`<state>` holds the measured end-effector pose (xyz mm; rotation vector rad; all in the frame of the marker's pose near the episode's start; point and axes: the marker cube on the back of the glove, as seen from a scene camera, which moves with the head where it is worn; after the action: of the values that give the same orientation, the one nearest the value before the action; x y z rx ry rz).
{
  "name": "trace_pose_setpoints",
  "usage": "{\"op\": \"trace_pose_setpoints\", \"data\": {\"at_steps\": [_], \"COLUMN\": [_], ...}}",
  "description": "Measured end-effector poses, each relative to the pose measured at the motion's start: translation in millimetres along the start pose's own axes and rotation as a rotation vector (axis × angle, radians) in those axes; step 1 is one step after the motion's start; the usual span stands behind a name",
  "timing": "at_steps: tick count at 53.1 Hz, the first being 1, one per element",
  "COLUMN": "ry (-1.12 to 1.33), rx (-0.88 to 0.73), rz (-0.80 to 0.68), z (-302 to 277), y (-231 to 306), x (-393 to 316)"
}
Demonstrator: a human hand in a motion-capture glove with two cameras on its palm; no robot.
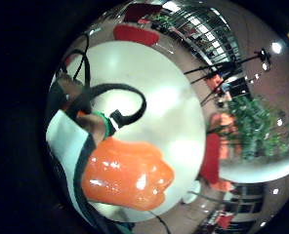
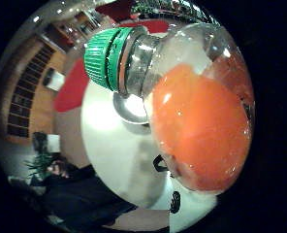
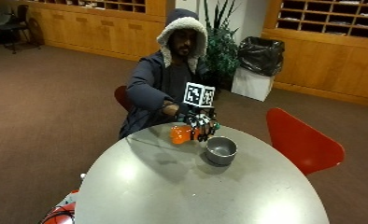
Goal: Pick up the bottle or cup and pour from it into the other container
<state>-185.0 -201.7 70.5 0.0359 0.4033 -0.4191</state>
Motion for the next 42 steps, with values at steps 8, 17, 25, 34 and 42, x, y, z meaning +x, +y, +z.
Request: {"op": "trace_pose_setpoints", "data": {"at_steps": [8, 17, 25, 34, 42], "ry": [0.167, 0.221, 0.302, 0.32, 0.301], "rx": [-0.072, -0.111, -0.129, -0.141, -0.146], "rz": [-0.056, -0.073, -0.12, -0.11, -0.078], "z": [14, 24, 31, 34, 31], "y": [-10, -18, -22, -23, -24], "x": [-21, -39, -52, -56, -52]}}
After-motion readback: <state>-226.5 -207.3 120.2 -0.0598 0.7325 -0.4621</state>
